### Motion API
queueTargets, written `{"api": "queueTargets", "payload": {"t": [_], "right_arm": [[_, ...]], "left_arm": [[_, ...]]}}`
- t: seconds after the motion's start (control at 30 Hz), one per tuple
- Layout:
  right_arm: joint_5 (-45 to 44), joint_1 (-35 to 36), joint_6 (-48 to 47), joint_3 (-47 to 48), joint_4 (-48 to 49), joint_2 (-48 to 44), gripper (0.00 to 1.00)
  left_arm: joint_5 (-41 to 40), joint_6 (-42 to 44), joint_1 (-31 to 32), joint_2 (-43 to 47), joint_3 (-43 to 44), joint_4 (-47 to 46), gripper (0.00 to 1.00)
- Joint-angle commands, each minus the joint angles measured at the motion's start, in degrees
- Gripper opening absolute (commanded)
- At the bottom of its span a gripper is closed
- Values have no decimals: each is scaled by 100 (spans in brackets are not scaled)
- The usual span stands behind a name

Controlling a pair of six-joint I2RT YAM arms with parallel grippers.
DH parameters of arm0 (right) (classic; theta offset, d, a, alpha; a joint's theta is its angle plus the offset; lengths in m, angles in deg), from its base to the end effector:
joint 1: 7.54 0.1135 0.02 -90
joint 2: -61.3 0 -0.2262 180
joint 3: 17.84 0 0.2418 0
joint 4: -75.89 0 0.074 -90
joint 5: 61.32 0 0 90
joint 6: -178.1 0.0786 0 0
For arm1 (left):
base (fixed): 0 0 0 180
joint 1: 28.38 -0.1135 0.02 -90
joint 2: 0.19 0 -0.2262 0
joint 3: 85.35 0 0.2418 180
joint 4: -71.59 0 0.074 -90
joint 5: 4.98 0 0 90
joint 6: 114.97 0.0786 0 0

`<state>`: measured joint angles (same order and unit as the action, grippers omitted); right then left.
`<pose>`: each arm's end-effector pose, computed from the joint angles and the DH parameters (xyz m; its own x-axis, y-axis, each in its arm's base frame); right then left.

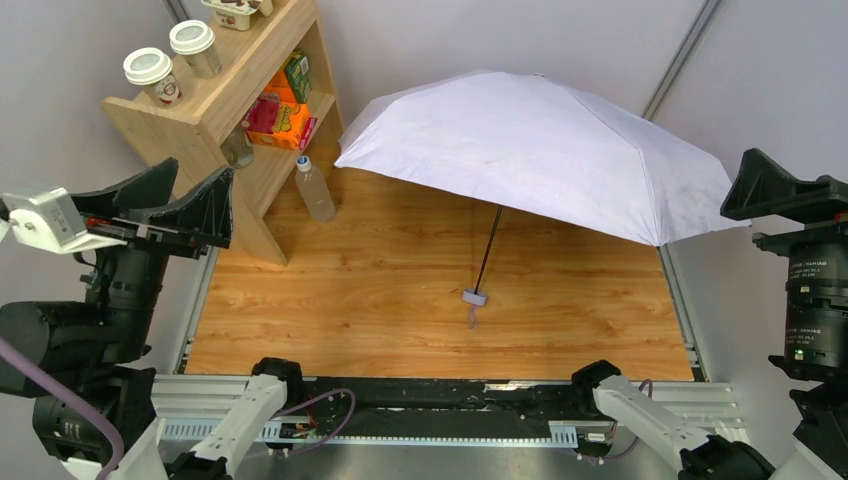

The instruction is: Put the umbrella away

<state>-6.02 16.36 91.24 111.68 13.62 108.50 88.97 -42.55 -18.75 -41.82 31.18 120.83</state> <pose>0.0445 -0.0292 0.5666 0.3215 0.1917 -0.9273 0.1384 0.9592 0.2463 0.0497 -0.0139 0.5632 0.3381 -0.3630 -0.8683 0.3464 0.9058 -0.2438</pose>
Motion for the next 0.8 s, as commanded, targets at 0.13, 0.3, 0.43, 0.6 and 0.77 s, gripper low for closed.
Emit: {"api": "queueTargets", "payload": {"t": [0.13, 0.3, 0.43, 0.6, 0.77], "right_arm": [[-1081, -26, 634, -861, 483, -465, 100], [-1891, -26, 1233, -835, -273, -518, 100], [-2418, 9, 1321, -1267, -298, -844, 100], [-2087, 168, 1549, -1189, -580, -1265, 100], [-14, 185, 1145, -1451, -343, -2038, 100]], "left_arm": [[-903, -272, -22, 259, -1092, 872, 89], [-554, -534, -14, 681, -2663, 1083, 89], [515, -1412, -14, 875, -4307, 347, 82], [2594, -2907, 326, 490, -6785, -3409, 84], [918, -1935, 2759, -904, -6816, -4584, 85]]}}
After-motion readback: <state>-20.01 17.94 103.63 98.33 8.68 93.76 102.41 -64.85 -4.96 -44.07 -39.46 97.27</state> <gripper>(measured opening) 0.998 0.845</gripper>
